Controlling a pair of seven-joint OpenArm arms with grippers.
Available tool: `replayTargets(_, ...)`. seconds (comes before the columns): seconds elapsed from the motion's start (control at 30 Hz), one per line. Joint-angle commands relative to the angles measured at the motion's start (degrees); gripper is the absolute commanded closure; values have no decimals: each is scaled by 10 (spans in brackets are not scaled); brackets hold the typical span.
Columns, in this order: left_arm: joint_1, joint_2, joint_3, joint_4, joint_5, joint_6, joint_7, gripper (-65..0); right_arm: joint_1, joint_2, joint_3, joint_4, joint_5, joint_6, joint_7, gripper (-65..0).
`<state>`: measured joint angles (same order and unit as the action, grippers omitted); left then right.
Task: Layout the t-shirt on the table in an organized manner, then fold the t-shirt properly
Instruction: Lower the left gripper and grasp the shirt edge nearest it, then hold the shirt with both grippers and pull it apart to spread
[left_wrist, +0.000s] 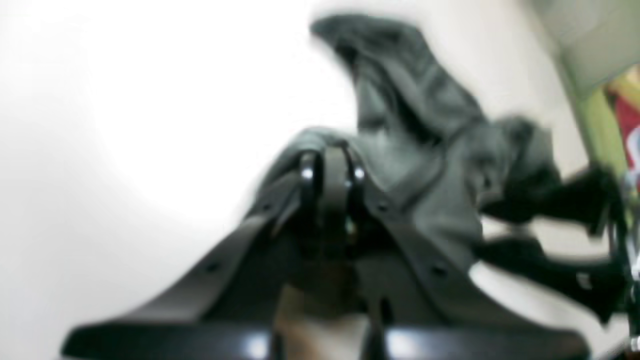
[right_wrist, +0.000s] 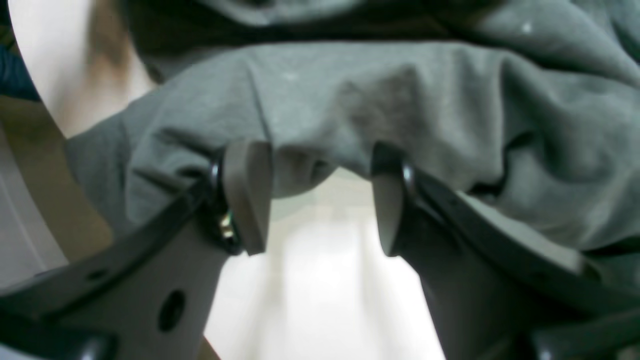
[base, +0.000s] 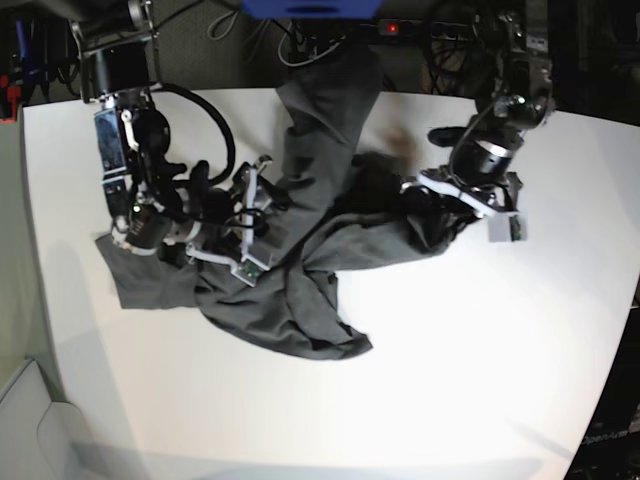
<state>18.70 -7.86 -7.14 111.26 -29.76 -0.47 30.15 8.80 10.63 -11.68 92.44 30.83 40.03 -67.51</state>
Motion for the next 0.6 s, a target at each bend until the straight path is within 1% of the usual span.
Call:
replayTargets(0.0, -3, 6, -26, 12, 3, 3, -7, -3, 11, 8, 4, 25, 13, 0, 13, -332)
replayTargets(0.13, -5, 27, -134, 10, 3, -1, -4, -3, 9, 13, 4, 70, 13, 0, 12, -332)
replayTargets(0.2, -5, 28, -166, 6, 4, -1, -4, -3, 9, 15, 14, 76, 13, 0, 12, -332)
replayTargets(0.27, -2, 27, -181, -7, 4, -1, -4, -3, 9, 14, 28, 77, 13, 0, 12, -332)
replayTargets(0.33, 0, 27, -195, -33, 4, -1, -4, -3, 9, 5, 44, 76, 13, 0, 12, -332)
replayTargets(0.4, 0, 27, -196, -62, 4, -2, -4, -3, 9, 2, 63, 75, 13, 0, 12, -334)
replayTargets(0.57, 0, 28, -197, -119, 4, -2, -4, -3, 14, -9, 65, 74, 13, 0, 11, -334)
